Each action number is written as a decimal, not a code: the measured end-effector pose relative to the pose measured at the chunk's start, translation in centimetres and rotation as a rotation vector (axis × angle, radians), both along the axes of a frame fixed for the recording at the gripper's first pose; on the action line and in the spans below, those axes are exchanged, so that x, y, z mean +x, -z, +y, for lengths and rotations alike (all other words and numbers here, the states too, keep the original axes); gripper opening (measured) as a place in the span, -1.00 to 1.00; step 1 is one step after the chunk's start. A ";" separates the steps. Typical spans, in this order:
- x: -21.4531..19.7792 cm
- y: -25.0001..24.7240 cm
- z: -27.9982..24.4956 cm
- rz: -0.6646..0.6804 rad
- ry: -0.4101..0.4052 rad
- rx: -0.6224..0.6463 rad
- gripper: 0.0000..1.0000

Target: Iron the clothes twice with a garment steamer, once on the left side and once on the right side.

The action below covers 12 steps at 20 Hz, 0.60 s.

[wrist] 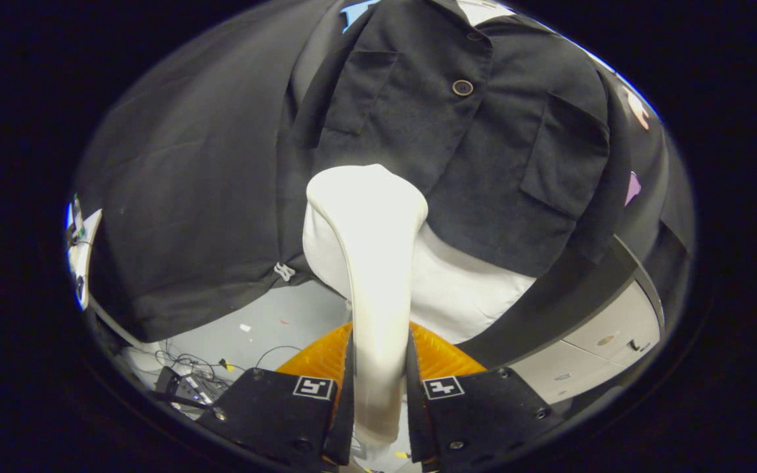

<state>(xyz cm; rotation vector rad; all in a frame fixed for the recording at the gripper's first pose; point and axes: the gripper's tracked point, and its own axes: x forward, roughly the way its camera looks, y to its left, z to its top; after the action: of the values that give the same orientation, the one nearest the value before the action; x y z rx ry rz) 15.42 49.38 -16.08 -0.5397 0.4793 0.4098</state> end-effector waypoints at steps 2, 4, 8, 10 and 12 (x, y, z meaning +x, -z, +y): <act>-0.9 0.2 0.2 0.011 -0.013 0.023 -0.28; -2.1 0.0 -0.1 0.012 -0.022 0.053 -0.28; -4.3 0.1 -3.3 0.022 0.007 0.049 -0.27; -5.3 0.2 -5.6 0.027 0.061 0.054 -0.27; -6.2 0.3 -8.6 0.035 0.118 0.056 -0.27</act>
<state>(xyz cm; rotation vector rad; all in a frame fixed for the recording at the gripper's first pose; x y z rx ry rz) 9.25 40.75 -16.39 -0.4482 0.5288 0.3196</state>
